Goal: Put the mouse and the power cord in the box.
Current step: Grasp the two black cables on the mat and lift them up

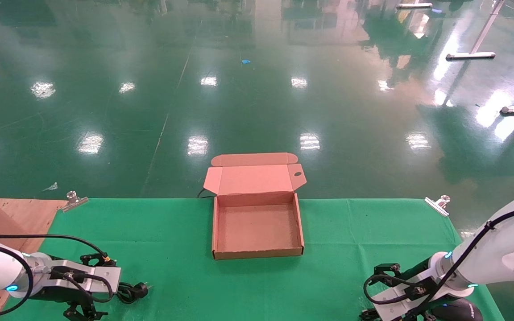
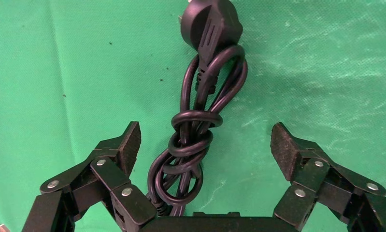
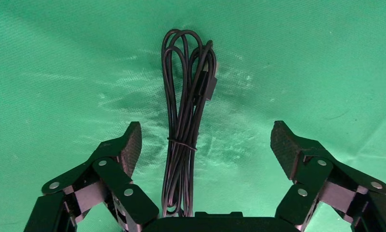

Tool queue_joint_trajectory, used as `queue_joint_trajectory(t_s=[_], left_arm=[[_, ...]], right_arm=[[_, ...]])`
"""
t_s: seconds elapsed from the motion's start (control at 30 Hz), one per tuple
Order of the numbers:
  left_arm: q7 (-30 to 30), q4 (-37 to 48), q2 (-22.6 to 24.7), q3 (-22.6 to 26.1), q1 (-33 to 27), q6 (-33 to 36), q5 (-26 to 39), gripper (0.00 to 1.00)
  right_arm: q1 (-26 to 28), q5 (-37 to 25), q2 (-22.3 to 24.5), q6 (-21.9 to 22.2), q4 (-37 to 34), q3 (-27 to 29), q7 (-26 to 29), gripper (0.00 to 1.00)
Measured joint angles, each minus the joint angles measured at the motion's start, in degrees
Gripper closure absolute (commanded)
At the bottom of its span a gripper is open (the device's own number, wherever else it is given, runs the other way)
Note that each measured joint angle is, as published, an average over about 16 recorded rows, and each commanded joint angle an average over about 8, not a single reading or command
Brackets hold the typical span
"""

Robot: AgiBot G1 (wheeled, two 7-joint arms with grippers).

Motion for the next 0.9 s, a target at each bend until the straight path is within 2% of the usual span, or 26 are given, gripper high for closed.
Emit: queue_joint_trajectory(t_s=[0.9], left_arm=[[-0.18, 0.16, -0.23, -0.06, 0.3, 0.44, -0.09, 1.0]], right_arm=[[0.63, 1.11, -0.06, 0.23, -3.3, 0.79, -2.61, 1.0]])
